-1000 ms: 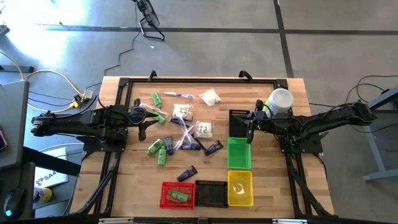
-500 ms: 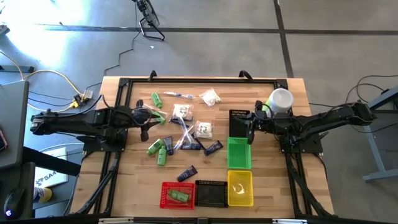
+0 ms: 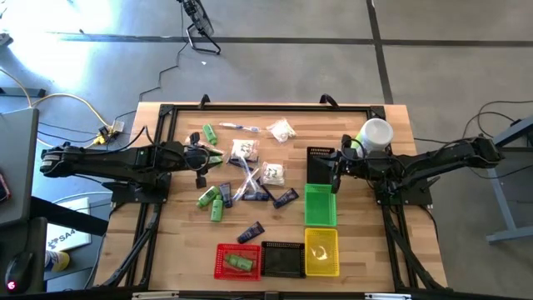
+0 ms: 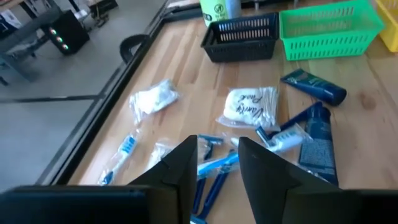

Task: Pick & Place Travel size toiletries
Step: Put the top blue toothbrush into the bottom black bin

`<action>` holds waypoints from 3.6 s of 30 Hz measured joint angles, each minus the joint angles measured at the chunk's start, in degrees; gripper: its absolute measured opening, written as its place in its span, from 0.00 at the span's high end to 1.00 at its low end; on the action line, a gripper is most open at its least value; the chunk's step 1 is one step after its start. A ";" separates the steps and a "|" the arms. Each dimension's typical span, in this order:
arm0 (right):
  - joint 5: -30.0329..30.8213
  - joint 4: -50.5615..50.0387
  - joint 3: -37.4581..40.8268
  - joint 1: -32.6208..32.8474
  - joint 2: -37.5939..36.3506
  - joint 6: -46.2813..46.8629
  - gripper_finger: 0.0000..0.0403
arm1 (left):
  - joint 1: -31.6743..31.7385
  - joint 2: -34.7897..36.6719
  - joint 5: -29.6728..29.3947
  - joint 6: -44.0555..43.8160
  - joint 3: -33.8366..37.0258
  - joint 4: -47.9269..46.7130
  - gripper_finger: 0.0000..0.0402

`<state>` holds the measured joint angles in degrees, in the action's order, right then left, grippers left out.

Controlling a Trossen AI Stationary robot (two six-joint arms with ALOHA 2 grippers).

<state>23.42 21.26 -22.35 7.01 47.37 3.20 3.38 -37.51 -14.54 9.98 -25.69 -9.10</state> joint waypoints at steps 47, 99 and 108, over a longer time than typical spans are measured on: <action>0.00 -3.50 0.00 -0.02 -0.01 -1.49 0.99 | 0.00 -38.24 -0.01 21.73 -7.73 10.39 0.44; 0.00 -4.81 0.00 -0.02 0.00 -1.27 0.99 | 3.26 -53.33 1.64 25.19 -9.33 20.41 0.44; 0.00 -4.81 0.00 -0.02 -0.01 -1.27 0.99 | 3.39 -53.39 1.35 25.42 -9.29 22.59 0.45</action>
<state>23.42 16.45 -22.35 6.98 47.36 1.93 6.76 -90.89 -13.19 35.40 -34.98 13.48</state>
